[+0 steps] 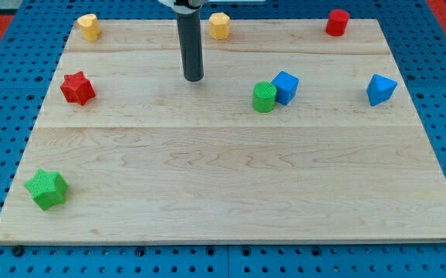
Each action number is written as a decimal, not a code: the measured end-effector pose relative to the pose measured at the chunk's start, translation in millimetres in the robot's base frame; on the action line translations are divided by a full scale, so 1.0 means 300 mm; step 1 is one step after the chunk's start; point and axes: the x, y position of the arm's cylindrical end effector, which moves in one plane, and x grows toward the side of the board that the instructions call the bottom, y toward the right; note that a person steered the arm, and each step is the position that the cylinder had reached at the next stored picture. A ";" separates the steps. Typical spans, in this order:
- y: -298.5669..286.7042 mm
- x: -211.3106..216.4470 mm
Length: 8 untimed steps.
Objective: Place the blue cube to the bottom center of the board
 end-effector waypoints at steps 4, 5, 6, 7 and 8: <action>0.156 -0.094; 0.156 -0.110; 0.156 -0.112; 0.169 -0.104; 0.281 -0.058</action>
